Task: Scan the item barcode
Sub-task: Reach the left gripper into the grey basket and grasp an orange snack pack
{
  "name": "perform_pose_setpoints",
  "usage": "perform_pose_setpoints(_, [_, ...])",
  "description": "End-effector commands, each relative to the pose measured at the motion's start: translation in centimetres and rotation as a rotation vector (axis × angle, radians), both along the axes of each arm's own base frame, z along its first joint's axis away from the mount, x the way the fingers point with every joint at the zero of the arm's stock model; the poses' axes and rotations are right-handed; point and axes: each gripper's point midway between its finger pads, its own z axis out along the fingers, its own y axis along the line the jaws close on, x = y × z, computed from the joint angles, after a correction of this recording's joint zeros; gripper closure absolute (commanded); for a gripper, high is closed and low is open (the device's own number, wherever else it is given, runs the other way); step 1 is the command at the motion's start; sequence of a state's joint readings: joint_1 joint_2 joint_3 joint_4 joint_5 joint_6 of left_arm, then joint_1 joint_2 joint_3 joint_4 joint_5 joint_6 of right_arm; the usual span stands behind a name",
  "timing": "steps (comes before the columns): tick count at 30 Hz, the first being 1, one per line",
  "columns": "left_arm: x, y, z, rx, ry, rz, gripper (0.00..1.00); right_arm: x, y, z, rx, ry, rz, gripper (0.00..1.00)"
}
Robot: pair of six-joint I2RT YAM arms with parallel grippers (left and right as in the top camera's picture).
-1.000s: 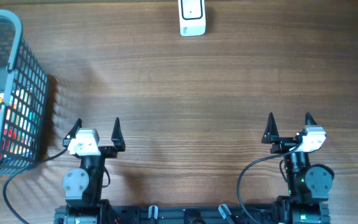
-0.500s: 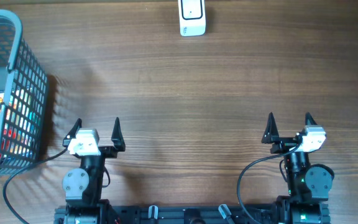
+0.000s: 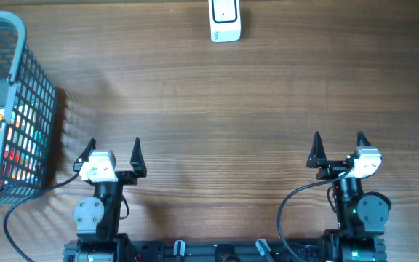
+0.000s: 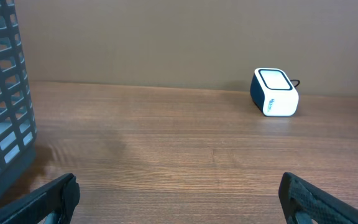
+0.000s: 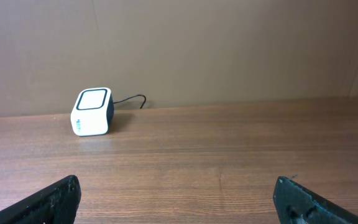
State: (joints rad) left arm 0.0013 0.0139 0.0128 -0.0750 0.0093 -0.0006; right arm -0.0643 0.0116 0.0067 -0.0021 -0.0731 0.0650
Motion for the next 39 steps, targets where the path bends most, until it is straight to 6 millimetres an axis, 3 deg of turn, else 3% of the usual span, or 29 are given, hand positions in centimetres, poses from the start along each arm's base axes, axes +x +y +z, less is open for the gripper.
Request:
perform_pose_setpoints(1, [0.0,0.1,-0.2,0.019,-0.001,0.003,0.00,0.0,-0.4,0.1,-0.012,-0.006,-0.021,0.00])
perform_pose_setpoints(2, [0.0,0.0,0.0,0.018,-0.007,-0.004,0.00,0.0,-0.4,0.1,-0.012,-0.005,-0.021,0.00])
perform_pose_setpoints(4, [-1.0,-5.8,1.8,-0.179,-0.050,-0.339,0.00,0.0,-0.4,0.1,-0.012,-0.005,-0.021,0.00])
perform_pose_setpoints(5, [-2.9,-9.5,2.4,-0.289,-0.019,-0.574,0.00,0.0,-0.4,0.1,-0.012,-0.005,-0.021,0.00])
perform_pose_setpoints(6, [-4.7,-11.7,2.3,-0.348,0.033,-0.735,0.00,0.0,-0.4,0.1,-0.012,-0.006,-0.021,0.00])
perform_pose_setpoints(9, [-5.7,-12.5,4.7,-0.379,-0.035,-0.821,0.00,0.0,-0.4,0.1,-0.011,-0.005,-0.021,0.00])
perform_pose_setpoints(12, [-7.8,-12.5,11.3,-0.283,-0.305,-0.879,0.00,0.0,-0.4,0.1,-0.011,-0.005,-0.021,0.00])
perform_pose_setpoints(16, [-7.8,-11.2,18.1,-0.134,-0.415,-0.750,0.00,0.0,-0.4,0.1,-0.012,-0.005,-0.021,0.00])
perform_pose_setpoints(17, [-6.7,-10.3,19.6,-0.103,-0.392,-0.676,0.00,0.0,-0.4,0.1,-0.011,-0.005,-0.020,0.00])
perform_pose_setpoints(19, [-2.7,-7.8,22.4,-0.046,-0.231,-0.477,0.00,0.0,-0.4,0.1,-0.012,-0.005,-0.021,0.00])
perform_pose_setpoints(22, [3.3,-3.2,24.8,-0.035,0.086,-0.188,0.00,0.0,-0.4,0.1,-0.012,-0.005,-0.021,0.00])
perform_pose_setpoints(25, [8.2,-0.7,28.9,0.059,0.329,-0.084,0.00,0.0,-0.4,0.1,-0.012,-0.006,-0.021,0.00])
perform_pose_setpoints(27, [10.6,3.1,32.8,0.052,0.379,0.067,0.00,0.0,-0.4,0.1,-0.012,-0.005,-0.021,0.00])
perform_pose_setpoints(29, [11.6,8.9,35.1,-0.079,0.337,0.277,0.00,0.0,-0.4,0.1,-0.012,-0.005,-0.021,0.00])
perform_pose_setpoints(31, [11.0,15.4,34.7,-0.244,0.315,0.477,0.00,0.0,-0.4,0.1,-0.012,-0.005,-0.021,0.00])
perform_pose_setpoints(33, [9.5,23.0,31.7,-0.373,0.359,0.686,0.00,0.0,-0.4,0.1,-0.012,-0.005,-0.021,0.00])
perform_pose_setpoints(36, [7.3,26.6,27.5,-0.462,0.492,0.769,0.00,0.0,-0.4,0.1,-0.012,-0.005,-0.021,0.00])
perform_pose_setpoints(39, [6.5,29.0,23.9,-0.499,0.602,0.809,0.00,0.0,-0.4,0.1,-0.012,-0.005,-0.021,0.00])
